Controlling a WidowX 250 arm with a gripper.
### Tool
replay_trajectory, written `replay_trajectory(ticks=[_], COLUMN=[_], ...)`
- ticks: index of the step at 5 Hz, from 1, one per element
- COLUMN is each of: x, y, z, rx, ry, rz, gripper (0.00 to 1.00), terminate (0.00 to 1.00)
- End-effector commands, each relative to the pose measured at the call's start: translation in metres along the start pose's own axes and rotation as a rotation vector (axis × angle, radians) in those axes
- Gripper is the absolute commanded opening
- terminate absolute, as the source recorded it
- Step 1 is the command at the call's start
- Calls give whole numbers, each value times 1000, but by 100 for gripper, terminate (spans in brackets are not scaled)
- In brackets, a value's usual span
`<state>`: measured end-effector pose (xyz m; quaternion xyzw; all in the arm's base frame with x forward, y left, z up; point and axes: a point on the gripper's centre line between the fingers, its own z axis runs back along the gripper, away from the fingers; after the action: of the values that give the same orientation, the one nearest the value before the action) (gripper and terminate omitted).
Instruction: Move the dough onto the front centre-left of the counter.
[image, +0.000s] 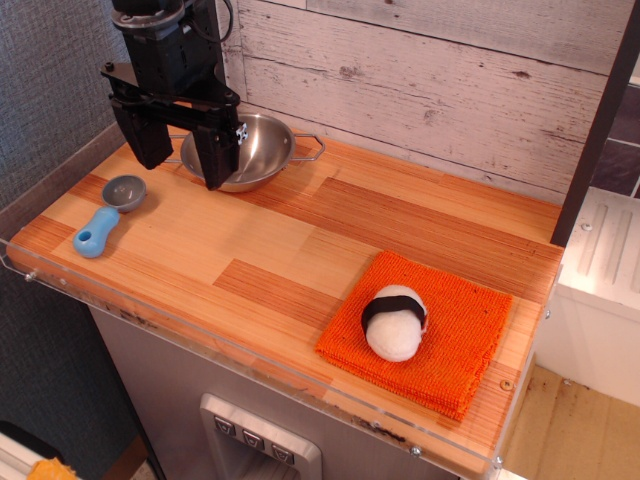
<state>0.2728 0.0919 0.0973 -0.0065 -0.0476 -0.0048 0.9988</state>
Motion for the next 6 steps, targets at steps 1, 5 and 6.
replay_trajectory(ticks=[1, 5, 6], x=[0, 6, 1], y=[0, -143, -153], z=[0, -4, -8], rx=[0, -52, -15], ry=[0, -31, -18], rz=[0, -187, -227], gripper=[100, 100, 100], terminate=[0, 0, 0])
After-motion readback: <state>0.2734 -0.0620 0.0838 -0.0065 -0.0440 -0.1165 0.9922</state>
